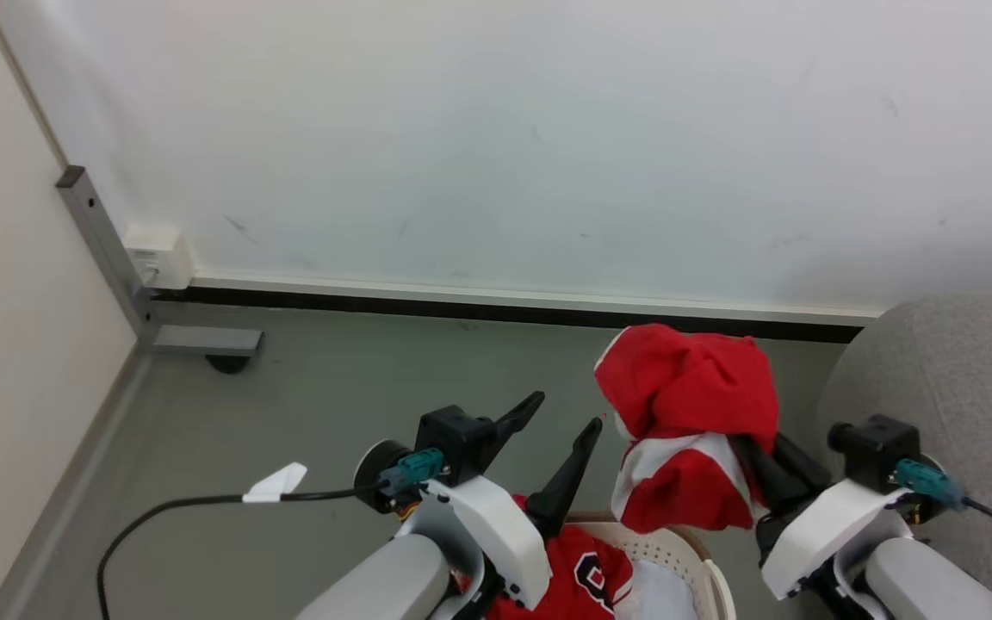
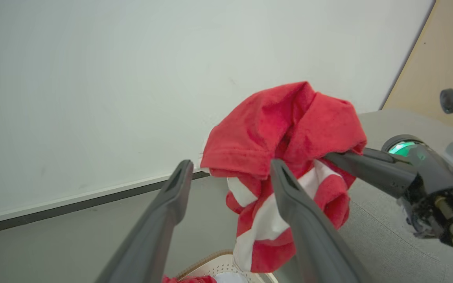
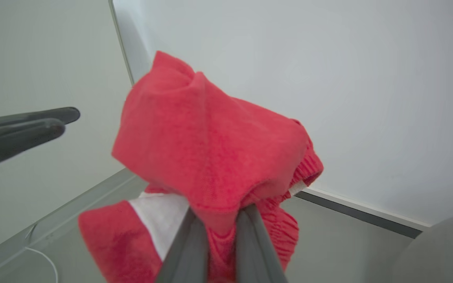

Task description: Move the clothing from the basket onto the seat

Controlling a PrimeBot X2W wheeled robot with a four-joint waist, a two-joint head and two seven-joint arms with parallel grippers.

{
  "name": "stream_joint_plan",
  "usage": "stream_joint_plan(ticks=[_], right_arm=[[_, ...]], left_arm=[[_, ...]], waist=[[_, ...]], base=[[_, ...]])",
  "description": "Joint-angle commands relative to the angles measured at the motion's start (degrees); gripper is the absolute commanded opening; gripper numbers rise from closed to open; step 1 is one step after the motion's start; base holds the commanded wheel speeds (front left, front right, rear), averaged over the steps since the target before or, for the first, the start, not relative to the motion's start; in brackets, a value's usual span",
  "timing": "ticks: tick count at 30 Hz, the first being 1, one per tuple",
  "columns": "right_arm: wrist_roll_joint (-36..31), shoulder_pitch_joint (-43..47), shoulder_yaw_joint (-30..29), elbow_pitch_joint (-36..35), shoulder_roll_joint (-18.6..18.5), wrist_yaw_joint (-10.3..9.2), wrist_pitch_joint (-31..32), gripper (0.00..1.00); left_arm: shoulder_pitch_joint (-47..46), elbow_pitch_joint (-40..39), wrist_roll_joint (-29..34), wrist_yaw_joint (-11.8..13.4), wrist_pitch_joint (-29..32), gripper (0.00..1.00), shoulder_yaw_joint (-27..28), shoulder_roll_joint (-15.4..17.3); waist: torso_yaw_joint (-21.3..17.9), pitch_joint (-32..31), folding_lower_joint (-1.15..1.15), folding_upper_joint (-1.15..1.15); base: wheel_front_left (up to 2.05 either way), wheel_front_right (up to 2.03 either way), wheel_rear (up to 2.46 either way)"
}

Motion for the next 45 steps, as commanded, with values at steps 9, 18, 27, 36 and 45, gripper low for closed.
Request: stream_joint_plan(ticks=[9,18,27,36,45], right_arm=[[-7.17,5.00,-12.63,-7.14,-4.85,-0.12,-0.01,0.00],[-12.90,10.06,-23.01,-13.87,-6.21,-0.12,-0.01,0.00],[-16.80,14.71,-28.46,-18.00,-2.31,-0.12,-0.01,0.00],[-17.95,16.43,-30.81,-19.59,-0.86,-0.12,-0.01,0.00],[-16.82,12.85,-32.90,-18.60,-1.06,-0.12,-0.01,0.00]], left_arm=[[3.42,-4.02,0.99,1.46,-1.73,1.00,1.69,1.46],[4.73,-8.09,4.12,2.08,-2.06,1.00,3.33,2.28],[6.72,-11.27,8.93,1.41,-2.07,1.00,4.12,2.17],[6.72,-10.24,10.80,0.50,-2.08,1.00,4.42,1.23],[3.51,-10.61,12.86,-0.64,-1.77,1.00,3.74,1.47]], waist=[[-9.28,1.38,0.00,0.00],[-20.36,3.16,0.00,0.00],[-30.02,5.04,0.00,0.00],[-33.53,6.33,0.00,0.00],[-31.37,12.05,0.00,0.00]], base=[[0.00,0.00,0.00],[0.00,0.00,0.00],[0.00,0.00,0.00],[0.00,0.00,0.00],[0.00,0.00,0.00]])
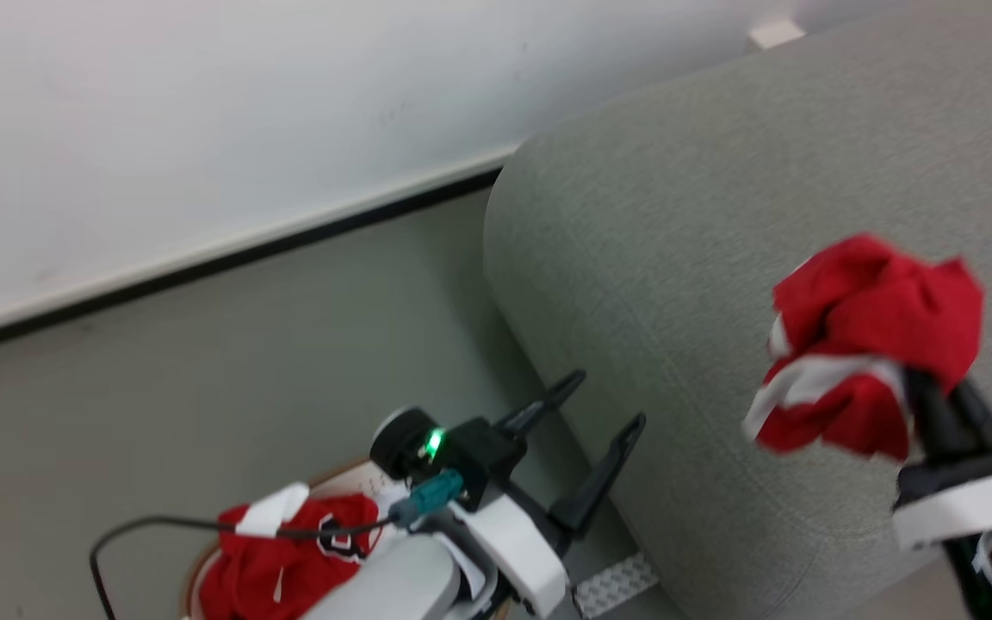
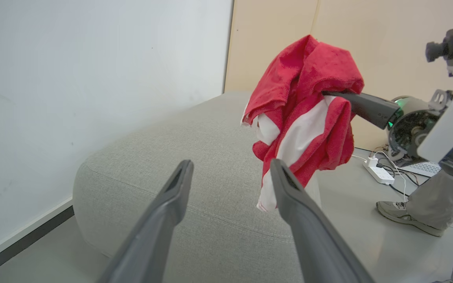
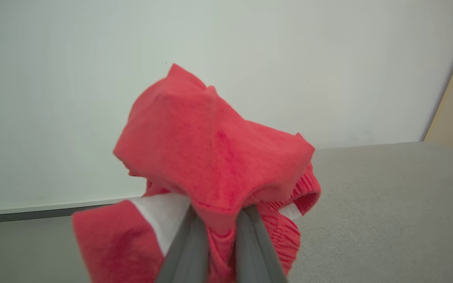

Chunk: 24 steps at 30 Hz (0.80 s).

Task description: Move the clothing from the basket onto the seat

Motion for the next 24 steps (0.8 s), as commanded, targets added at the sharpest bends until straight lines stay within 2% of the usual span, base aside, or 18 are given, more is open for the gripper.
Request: stream_joint_plan(ticks=[1,4,10,12,19,24], right_arm=[[0.50,-2.32,-0.84,0.01,-0.50,-0.12,-0.02,0.00],[2.58,-6.85,-2.74,1.25,-1.20,-0.12,-0.02,0.00],[8.01,-19.10,-5.93,7.35,-5.55,-0.12,-0.02,0.00],[10.05,-22.93,-6.09,10.77,-8.51,-0.12,0.00,0.00],[14.83,-33.89,-6.03,22.70,-15.44,-0.12,0.03,0.00],[16.75,-39.59,-4.17,31.95,-18.65,-0.12,2.28,0.00]], left_arm=[[-1.43,-0.26,0.59,-0.18,0.48,1.00,0.00,0.66],[-4.67,-1.32,2.29,-0.89,1.91,1.00,-0.68,1.54],[-11.76,-3.73,4.70,-2.10,5.02,1.00,-1.53,2.04],[-13.77,-4.39,5.38,-2.36,5.58,1.00,-1.75,1.86],[-17.97,-6.27,7.15,-2.01,5.28,1.00,-2.18,0.97],[-19.18,-6.01,7.23,-1.74,4.55,1.00,-2.28,0.54]], waist=[[1.98,3.77,0.00,0.00],[4.06,8.86,0.00,0.00],[9.08,19.96,0.00,0.00],[10.94,23.29,0.00,0.00],[16.81,31.98,0.00,0.00],[19.94,35.35,0.00,0.00]], base=[[0.00,0.00,0.00],[0.00,0.00,0.00],[0.00,0.00,0.00],[0.00,0.00,0.00],[0.00,0.00,0.00],[0.00,0.00,0.00]])
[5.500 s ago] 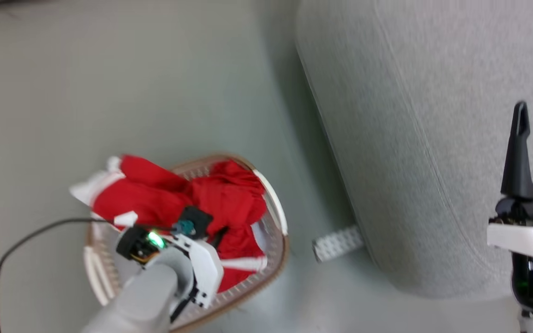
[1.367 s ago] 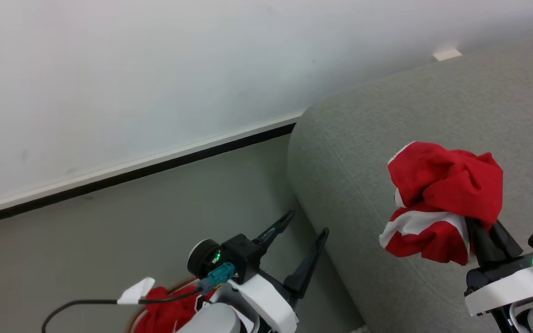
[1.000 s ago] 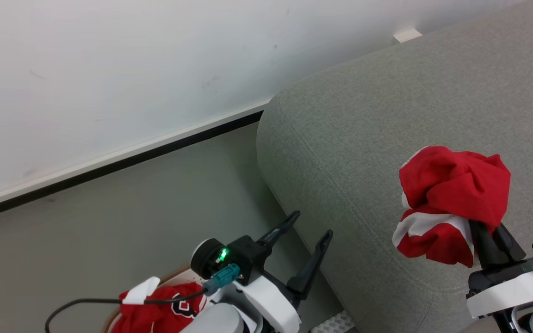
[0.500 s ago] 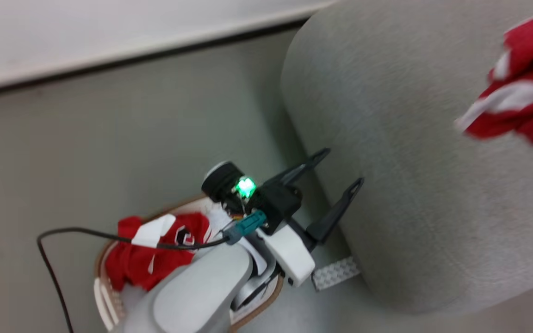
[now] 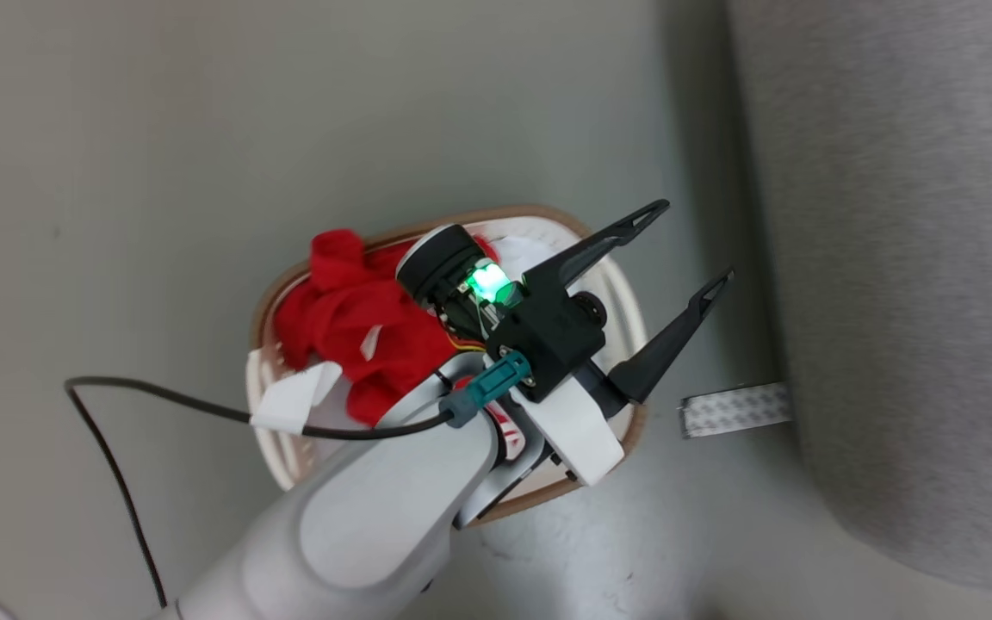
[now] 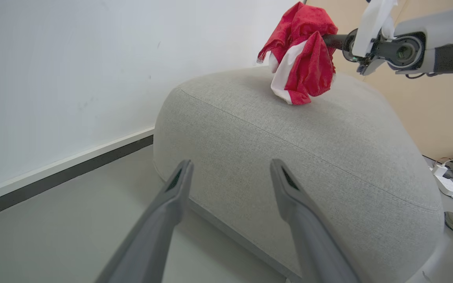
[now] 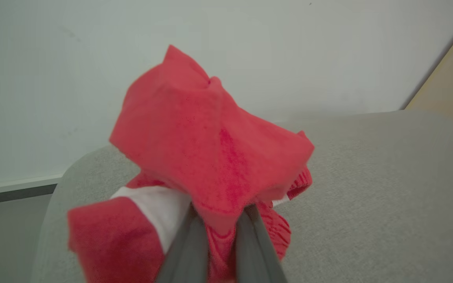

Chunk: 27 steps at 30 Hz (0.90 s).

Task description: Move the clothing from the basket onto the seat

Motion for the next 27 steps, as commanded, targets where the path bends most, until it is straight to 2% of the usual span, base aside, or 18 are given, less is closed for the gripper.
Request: stream_joint_plan(ticks=[1,6,7,8,9,13,17,22,27], right_arm=[[0.35,-1.21,1.20,2.05,-0.67,-0.12,1.23,0.00],[-0.35,-3.82,4.92,9.77,-1.57,-0.12,5.77,0.00],[-0.74,-3.87,5.68,11.32,-1.23,-0.12,6.31,0.23],[-0.79,-3.90,6.51,12.32,-0.65,-0.12,7.01,0.79],[-0.65,-4.03,7.10,13.00,-0.32,-0.12,7.45,1.00],[0.19,-3.46,10.25,13.96,-0.04,-0.12,9.77,1.00],[2.77,-1.97,13.78,12.69,-0.20,-0.12,15.81,1.00],[4.48,-0.85,19.42,6.62,-3.72,-0.13,20.22,1.00],[6.11,0.37,23.84,-1.81,-6.65,-0.12,19.55,1.00]], left_arm=[[-1.07,0.24,0.08,0.19,-0.65,1.00,0.09,-0.08],[-0.60,1.40,-0.53,0.45,-1.88,1.00,0.21,-0.22],[-0.41,1.72,-0.76,0.38,-2.16,1.00,0.20,-0.28],[-0.28,2.13,-0.89,0.34,-2.36,1.00,0.18,-0.33],[-0.21,2.50,-1.03,0.27,-2.52,1.00,0.13,-0.43],[0.76,4.08,-1.71,0.27,-3.49,1.00,0.09,-0.54],[2.90,5.91,-2.23,0.46,-4.16,1.00,0.15,-0.37],[6.95,7.84,-4.67,1.23,-4.79,1.00,1.57,0.15],[11.11,7.87,-6.46,2.51,-5.13,1.00,3.89,0.57]], waist=[[4.52,4.30,-0.02,0.00],[5.29,3.89,-0.02,0.00],[5.29,3.48,-0.02,0.00],[5.25,2.98,-0.02,0.00],[5.19,2.37,-0.02,0.00],[4.47,-1.40,-0.02,0.00],[3.05,-7.39,-0.02,0.00],[1.02,-16.03,-0.02,0.00],[0.29,-24.04,-0.02,0.00]], base=[[0.00,0.00,0.00],[0.00,0.00,0.00],[0.00,0.00,0.00],[0.00,0.00,0.00],[0.00,0.00,0.00],[0.00,0.00,0.00],[0.00,0.00,0.00],[0.00,0.00,0.00],[0.00,0.00,0.00]])
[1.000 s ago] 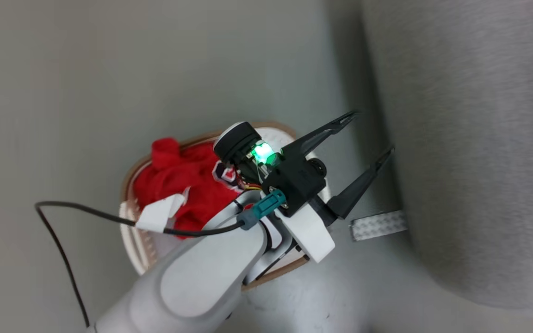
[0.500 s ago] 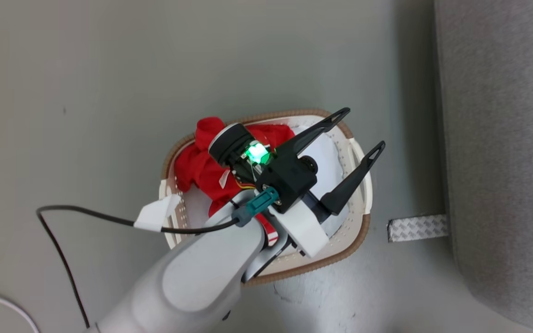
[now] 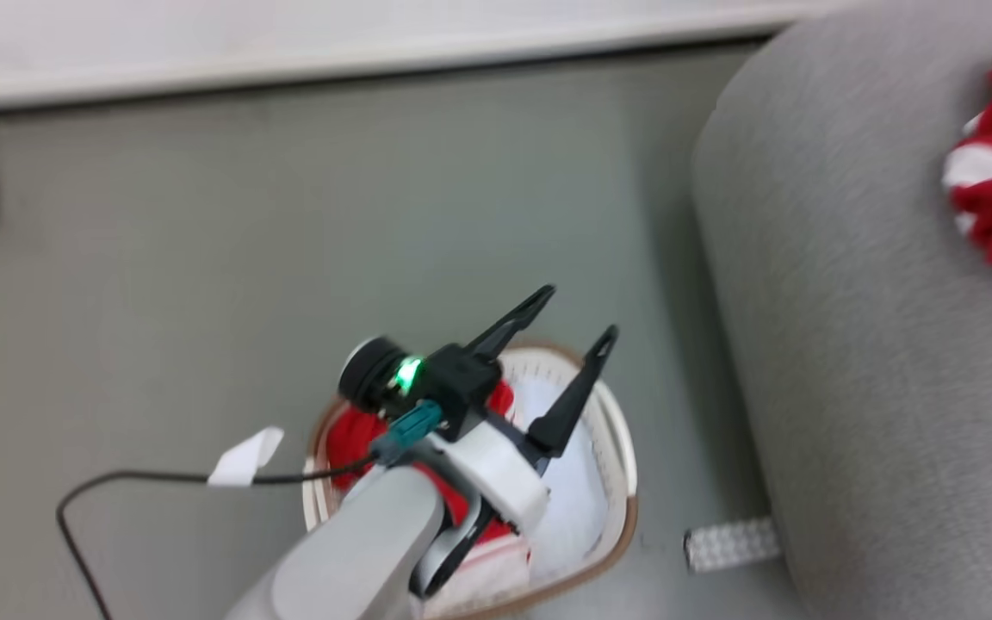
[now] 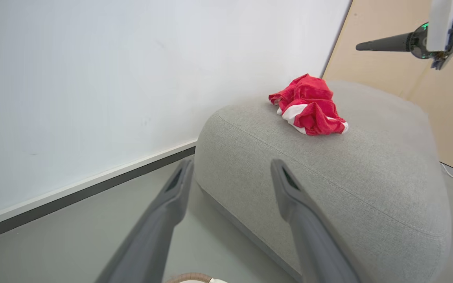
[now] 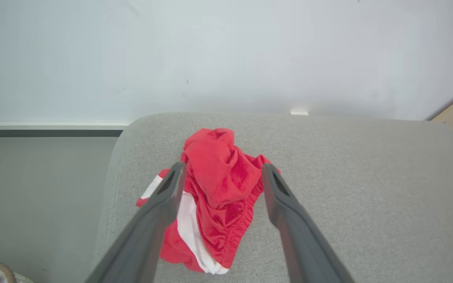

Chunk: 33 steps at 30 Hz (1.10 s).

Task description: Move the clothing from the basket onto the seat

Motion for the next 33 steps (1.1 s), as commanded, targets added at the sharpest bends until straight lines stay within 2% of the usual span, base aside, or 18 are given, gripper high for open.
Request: stream_joint_plan(ticks=[1,5,8,12,16,19,26,30,33], right_arm=[[0.69,1.65,1.19,-2.67,-0.92,-0.13,-1.09,1.00],[2.08,4.86,3.65,-9.53,-0.96,-0.13,-5.32,1.00],[2.63,8.30,4.75,-13.42,0.96,-0.13,-9.14,1.00],[2.69,14.23,4.78,-15.42,4.04,-0.13,-16.03,1.00],[-1.48,20.51,3.31,-15.61,6.61,-0.13,-21.09,1.00],[-4.42,26.09,-0.49,-16.25,10.55,-0.13,-22.25,1.00],[-14.98,38.80,-13.40,-23.64,20.77,-0.13,-22.19,1.00],[-20.25,45.35,-19.78,-27.26,26.30,-0.13,-22.19,1.00],[-23.32,49.23,-22.09,-30.02,29.11,-0.13,-22.19,1.00]], left_arm=[[2.25,-0.21,-0.67,0.47,-0.22,1.00,0.65,0.46],[6.55,-1.30,-1.89,1.60,-0.29,1.00,2.83,0.93],[10.70,-2.32,-2.80,3.32,-0.27,1.00,5.79,1.94],[16.29,-3.91,-2.99,5.65,-0.28,1.00,10.09,3.43],[21.57,-6.11,-3.01,7.74,-0.28,1.00,15.16,5.00],[25.09,-8.06,-2.80,8.55,-0.29,1.00,19.35,5.33],[32.95,-11.01,-0.08,9.56,-0.29,1.00,28.33,3.87],[36.04,-10.70,2.59,8.44,-0.29,1.00,31.63,2.08],[37.50,-10.49,4.18,7.00,-0.29,1.00,33.36,0.52]], waist=[[-1.54,-8.14,0.01,0.00],[-0.85,-14.19,0.01,0.00],[-0.62,-17.89,0.01,0.00],[0.47,-21.41,0.01,0.00],[1.94,-22.99,0.01,0.00],[3.08,-23.62,0.01,0.00],[4.27,-24.67,0.01,0.00],[5.25,-24.98,0.01,0.00],[6.02,-24.89,0.01,0.00]], base=[[0.00,0.00,0.00],[0.00,0.00,0.00],[0.00,0.00,0.00],[0.00,0.00,0.00],[0.00,0.00,0.00],[0.00,0.00,0.00],[0.00,0.00,0.00],[0.00,0.00,0.00],[0.00,0.00,0.00]])
